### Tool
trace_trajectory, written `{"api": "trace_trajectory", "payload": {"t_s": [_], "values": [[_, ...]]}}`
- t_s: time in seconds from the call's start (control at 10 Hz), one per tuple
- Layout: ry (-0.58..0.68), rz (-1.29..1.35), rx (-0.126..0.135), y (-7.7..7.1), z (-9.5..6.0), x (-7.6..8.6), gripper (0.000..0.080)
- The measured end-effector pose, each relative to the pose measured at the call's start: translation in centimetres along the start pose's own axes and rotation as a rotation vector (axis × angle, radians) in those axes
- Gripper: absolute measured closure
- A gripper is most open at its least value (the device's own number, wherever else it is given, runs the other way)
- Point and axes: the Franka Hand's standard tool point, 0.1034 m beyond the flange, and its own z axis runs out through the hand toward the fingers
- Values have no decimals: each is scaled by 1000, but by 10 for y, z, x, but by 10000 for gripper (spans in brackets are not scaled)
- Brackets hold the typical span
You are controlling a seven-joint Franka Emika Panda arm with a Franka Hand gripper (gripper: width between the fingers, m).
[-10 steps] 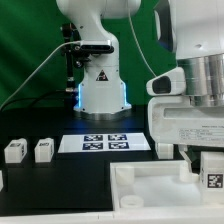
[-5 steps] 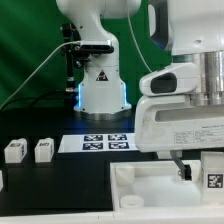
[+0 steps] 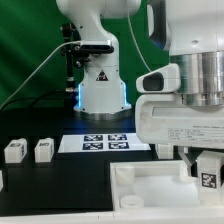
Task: Assemble one leg
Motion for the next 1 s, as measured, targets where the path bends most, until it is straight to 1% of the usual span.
{"api": "trace_trajectory", "payload": {"t_s": [0.2,0.3,0.4,0.5,0.6,0.7,0.9,1.0], "values": [[6,365,-18,1,0,-1,508],[5,553,-16,1,0,-2,508],[-11,756,-8,1,0,-3,508],[-23,921,-5,1,1,-4,506],[-17,1068,4,3,1,-4,506],[1,1145,3,6,0,-2,501],[18,1175,5,8,-1,0,499],[22,1120,1,9,0,-1,472]]}}
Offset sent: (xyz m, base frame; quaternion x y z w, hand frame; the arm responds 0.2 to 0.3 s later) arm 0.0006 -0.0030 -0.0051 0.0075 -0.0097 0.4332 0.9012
